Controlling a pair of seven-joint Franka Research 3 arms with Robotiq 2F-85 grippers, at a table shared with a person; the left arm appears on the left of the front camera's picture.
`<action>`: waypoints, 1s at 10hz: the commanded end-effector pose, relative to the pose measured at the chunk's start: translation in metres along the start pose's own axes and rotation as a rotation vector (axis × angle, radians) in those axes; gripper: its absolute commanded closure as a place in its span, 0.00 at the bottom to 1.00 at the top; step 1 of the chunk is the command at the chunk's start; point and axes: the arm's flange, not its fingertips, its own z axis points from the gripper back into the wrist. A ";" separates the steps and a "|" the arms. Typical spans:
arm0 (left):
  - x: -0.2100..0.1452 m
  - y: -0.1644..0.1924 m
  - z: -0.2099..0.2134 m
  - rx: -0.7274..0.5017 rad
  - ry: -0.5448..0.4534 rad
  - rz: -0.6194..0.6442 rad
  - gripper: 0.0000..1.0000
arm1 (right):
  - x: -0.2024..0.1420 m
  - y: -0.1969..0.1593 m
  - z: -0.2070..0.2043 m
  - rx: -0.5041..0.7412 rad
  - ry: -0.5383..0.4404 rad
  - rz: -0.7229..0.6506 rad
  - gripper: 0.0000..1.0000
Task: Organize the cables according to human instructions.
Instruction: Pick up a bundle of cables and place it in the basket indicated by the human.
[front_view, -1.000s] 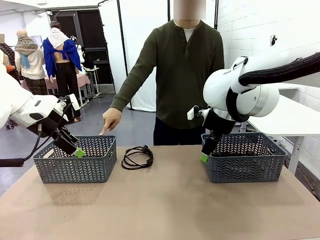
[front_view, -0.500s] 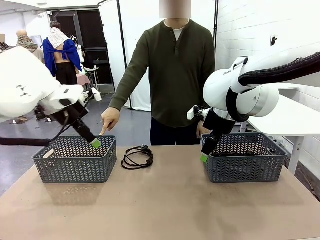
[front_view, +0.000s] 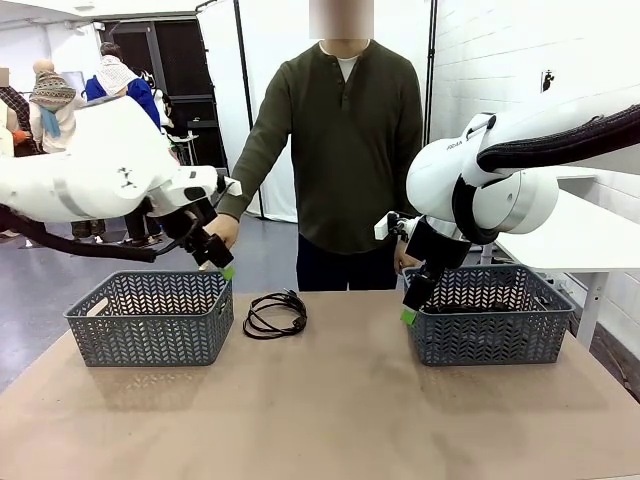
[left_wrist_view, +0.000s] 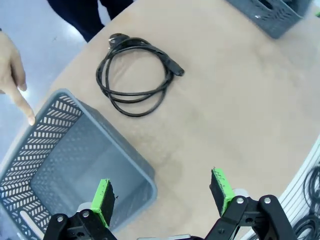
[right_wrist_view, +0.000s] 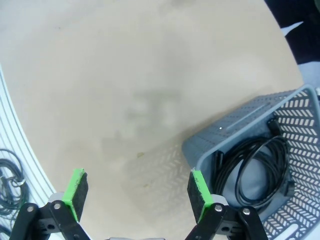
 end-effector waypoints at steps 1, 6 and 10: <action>0.029 0.005 -0.011 -0.010 0.045 0.046 0.00 | 0.001 -0.001 0.000 -0.006 0.003 0.000 0.00; 0.023 0.007 -0.021 -0.019 0.030 0.037 0.00 | 0.001 -0.001 0.000 -0.006 0.003 0.000 0.00; 0.023 0.007 -0.021 -0.019 0.030 0.037 0.00 | 0.001 -0.001 0.000 -0.006 0.003 0.000 0.00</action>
